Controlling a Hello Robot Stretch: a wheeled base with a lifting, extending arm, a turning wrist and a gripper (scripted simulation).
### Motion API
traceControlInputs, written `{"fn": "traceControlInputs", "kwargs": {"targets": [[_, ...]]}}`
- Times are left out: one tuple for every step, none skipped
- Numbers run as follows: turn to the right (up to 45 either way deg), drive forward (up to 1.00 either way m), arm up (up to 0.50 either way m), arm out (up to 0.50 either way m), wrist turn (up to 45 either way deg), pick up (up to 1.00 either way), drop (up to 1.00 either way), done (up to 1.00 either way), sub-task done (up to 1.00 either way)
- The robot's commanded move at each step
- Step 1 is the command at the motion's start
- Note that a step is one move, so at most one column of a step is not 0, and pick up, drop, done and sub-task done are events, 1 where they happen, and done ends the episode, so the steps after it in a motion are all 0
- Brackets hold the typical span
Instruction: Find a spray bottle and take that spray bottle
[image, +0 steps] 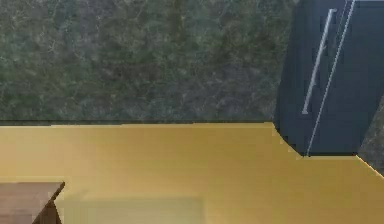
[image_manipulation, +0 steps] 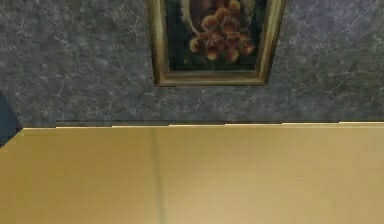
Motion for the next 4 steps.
{"fn": "traceControlInputs", "kwargs": {"targets": [[-45.0, 0.00, 0.00, 0.00, 0.0, 0.00, 0.00, 0.00, 0.00], [-45.0, 0.00, 0.00, 0.00, 0.0, 0.00, 0.00, 0.00, 0.00], [-45.0, 0.00, 0.00, 0.00, 0.0, 0.00, 0.00, 0.00, 0.00], [-18.0, 0.00, 0.00, 0.00, 0.0, 0.00, 0.00, 0.00, 0.00]]}}
